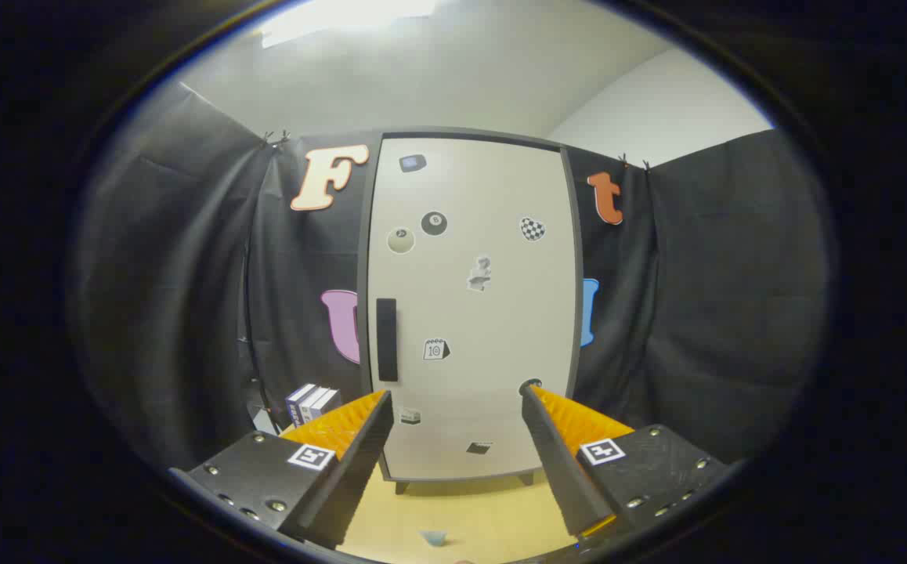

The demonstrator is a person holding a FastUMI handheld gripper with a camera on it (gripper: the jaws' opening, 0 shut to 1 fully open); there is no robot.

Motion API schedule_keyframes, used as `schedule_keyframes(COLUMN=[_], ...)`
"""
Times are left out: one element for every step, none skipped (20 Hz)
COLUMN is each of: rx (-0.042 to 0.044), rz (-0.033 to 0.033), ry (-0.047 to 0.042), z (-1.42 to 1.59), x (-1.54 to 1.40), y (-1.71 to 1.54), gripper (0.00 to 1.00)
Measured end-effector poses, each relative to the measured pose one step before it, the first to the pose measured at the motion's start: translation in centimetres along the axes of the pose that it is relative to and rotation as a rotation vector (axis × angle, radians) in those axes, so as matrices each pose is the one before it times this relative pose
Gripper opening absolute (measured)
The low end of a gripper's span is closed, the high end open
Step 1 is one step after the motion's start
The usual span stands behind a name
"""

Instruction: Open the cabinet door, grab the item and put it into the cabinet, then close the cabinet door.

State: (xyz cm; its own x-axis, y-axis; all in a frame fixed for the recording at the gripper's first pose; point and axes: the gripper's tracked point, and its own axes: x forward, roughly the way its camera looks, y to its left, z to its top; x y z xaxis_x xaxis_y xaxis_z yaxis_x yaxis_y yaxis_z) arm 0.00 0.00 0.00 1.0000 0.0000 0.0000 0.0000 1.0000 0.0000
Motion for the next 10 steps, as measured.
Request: schedule_keyframes(rx=[-0.00125, 0.00163, 0.0049, 0.00464, 0.00031, -0.00318, -0.00542, -0.00508, 0.0007, 0.00331], rz=[-0.00049, 0.00171, 0.00658, 0.00321, -0.00045, 0.00097, -0.00464, 0.00001, 0.00311, 0.00078], ry=[-0.0002, 0.00023, 0.0033, 0.00202, 0.00098, 0.00274, 0.00135, 0.00107, -0.00016, 0.00011], z=[-0.001, -0.064, -0.056, -0.131, 0.025, -0.083, 0.019, -0.075, 0.091, -0.039], x=[0.089, 0.081, 0.115, 0.085, 0.131, 0.079, 0.116, 0.084, 0.158, 0.185], y=[-0.025, 0.028, 0.142, 0.031, -0.03, 0.029, -0.096, 0.035, 0.106, -0.034], gripper=[0.98, 0.98, 0.98, 0.98, 0.98, 0.98, 0.98, 0.98, 0.98, 0.98])
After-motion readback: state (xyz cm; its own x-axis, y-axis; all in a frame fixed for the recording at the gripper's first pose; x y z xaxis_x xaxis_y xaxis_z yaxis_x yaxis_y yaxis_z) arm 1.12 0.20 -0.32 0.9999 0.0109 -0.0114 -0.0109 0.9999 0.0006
